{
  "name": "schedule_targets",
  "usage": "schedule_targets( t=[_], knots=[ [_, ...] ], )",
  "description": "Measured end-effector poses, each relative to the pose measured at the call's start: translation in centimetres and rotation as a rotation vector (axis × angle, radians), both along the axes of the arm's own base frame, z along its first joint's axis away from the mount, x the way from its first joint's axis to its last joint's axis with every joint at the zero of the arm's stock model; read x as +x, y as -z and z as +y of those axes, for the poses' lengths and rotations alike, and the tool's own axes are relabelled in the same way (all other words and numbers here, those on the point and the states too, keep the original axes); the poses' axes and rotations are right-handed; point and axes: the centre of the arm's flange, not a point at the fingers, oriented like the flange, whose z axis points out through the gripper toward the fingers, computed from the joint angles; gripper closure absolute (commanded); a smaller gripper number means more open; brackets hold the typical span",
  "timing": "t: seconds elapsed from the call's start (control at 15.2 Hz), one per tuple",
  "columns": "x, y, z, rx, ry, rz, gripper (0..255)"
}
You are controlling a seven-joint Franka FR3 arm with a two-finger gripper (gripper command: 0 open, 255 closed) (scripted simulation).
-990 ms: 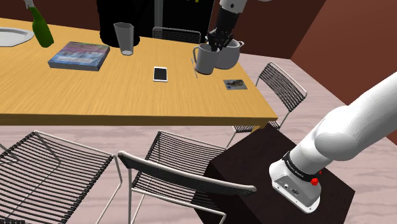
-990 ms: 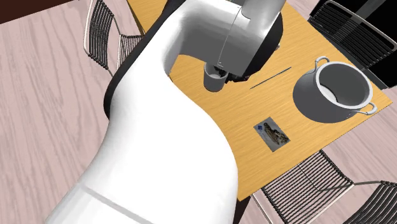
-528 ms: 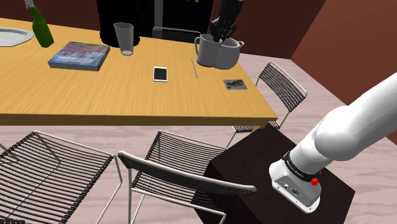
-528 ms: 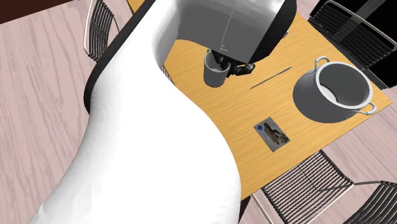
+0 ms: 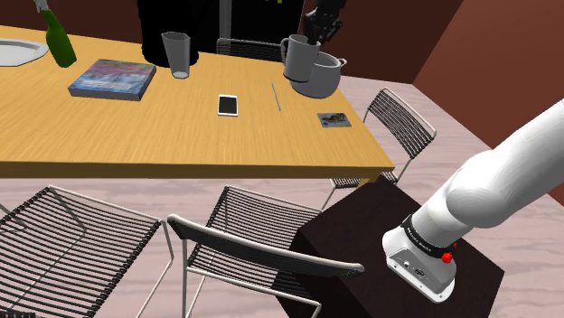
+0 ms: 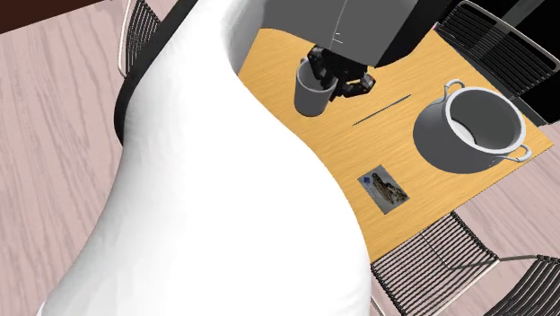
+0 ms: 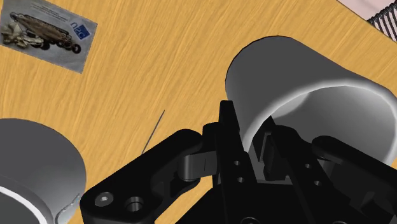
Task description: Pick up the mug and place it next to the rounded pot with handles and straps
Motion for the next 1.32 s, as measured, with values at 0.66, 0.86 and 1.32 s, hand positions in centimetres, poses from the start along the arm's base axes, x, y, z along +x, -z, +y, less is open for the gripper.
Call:
schedule_targets(
  t=[0.66, 0.86, 1.32],
  knots=[
    [6.5, 0.1, -11.4, 0.000, 0.001, 0.001, 255],
    [8.2, -0.1, -14.7, 0.000, 0.001, 0.000, 255],
    [9.1, 3.1, -16.1, 0.000, 0.000, 0.001, 255]
  ],
)
